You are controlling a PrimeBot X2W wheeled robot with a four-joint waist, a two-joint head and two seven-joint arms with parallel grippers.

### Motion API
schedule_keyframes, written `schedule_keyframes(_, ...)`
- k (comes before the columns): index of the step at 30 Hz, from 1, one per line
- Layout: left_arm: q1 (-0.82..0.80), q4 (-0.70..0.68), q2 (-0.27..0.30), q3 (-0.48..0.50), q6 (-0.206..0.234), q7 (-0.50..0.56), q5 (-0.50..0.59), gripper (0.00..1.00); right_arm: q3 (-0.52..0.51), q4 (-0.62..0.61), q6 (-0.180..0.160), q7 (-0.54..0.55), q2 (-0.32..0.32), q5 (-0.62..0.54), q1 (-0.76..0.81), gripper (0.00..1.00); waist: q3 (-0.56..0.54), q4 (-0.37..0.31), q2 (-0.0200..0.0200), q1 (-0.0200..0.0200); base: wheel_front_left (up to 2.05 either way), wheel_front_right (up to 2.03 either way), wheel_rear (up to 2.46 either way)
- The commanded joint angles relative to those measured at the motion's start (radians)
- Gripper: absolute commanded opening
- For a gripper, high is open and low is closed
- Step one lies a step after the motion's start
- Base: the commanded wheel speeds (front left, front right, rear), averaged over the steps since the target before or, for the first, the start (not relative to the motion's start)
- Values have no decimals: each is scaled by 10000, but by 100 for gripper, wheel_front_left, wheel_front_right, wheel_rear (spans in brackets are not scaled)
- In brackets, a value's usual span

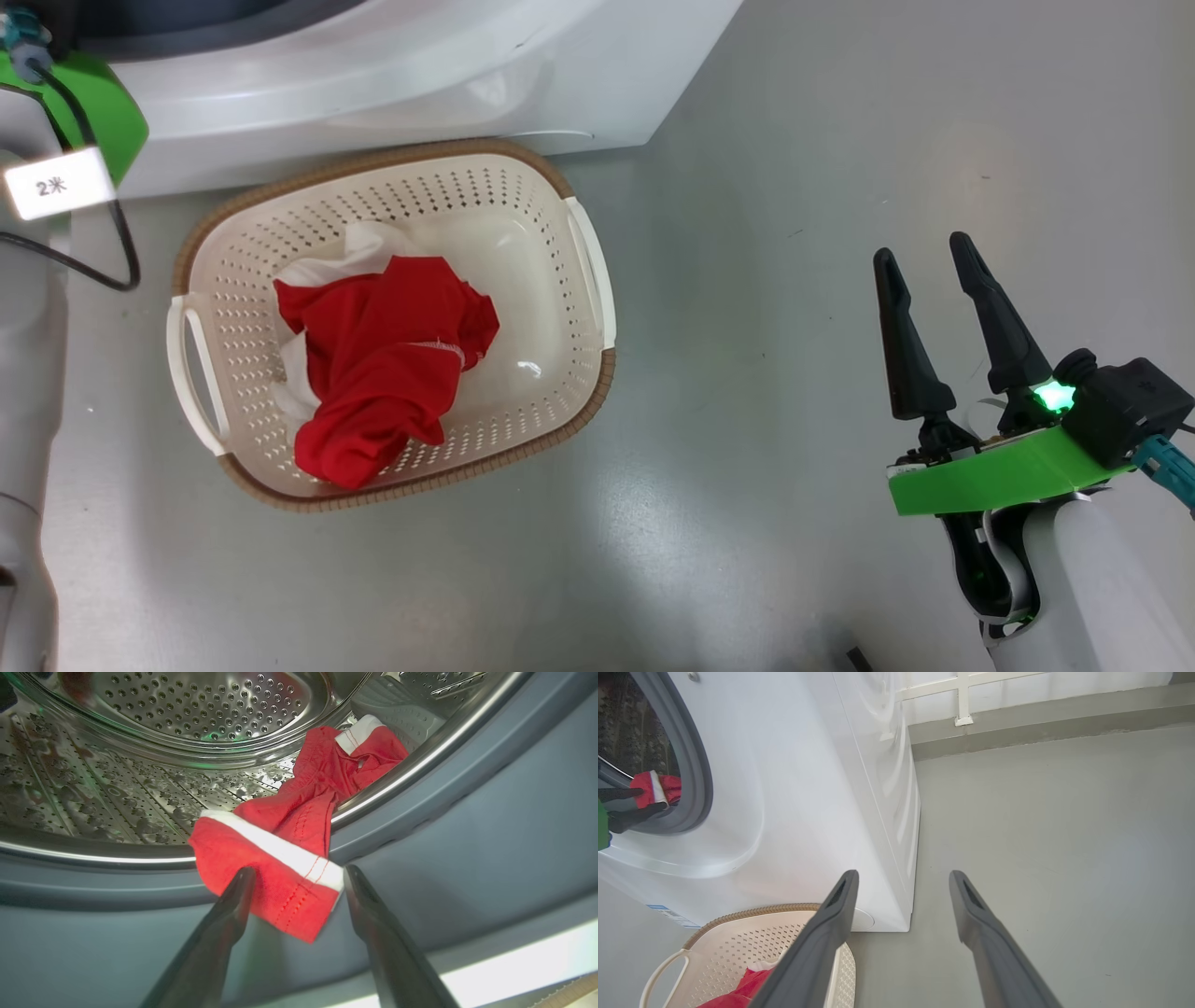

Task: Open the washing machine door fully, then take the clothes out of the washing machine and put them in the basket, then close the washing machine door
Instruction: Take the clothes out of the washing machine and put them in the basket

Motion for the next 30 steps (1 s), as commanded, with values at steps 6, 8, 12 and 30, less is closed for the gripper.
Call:
schedule_keyframes(6, -155, 2, 635, -58, 248, 122, 72, 100, 292, -220, 75, -63, -26, 75, -4, 100, 10, -19, 0, 0, 0, 0, 0)
schedule_keyframes(8, -180, 29, 658, -113, 292, 159, 72, 100, 297, -213, 75, -63, -26, 80, -1, 100, 1, -19, 0, 0, 0, 0, 0)
schedule_keyframes(12, -240, 68, 705, -228, 377, 218, 76, 100, 291, -203, 75, -63, -26, 82, 1, 100, -17, -9, 0, 0, 0, 0, 0)
schedule_keyframes(30, 140, 20, -51, -415, 839, 329, -421, 0, 239, -148, 75, -63, -26, 99, 95, 100, -294, 50, 0, 0, 0, 0, 0)
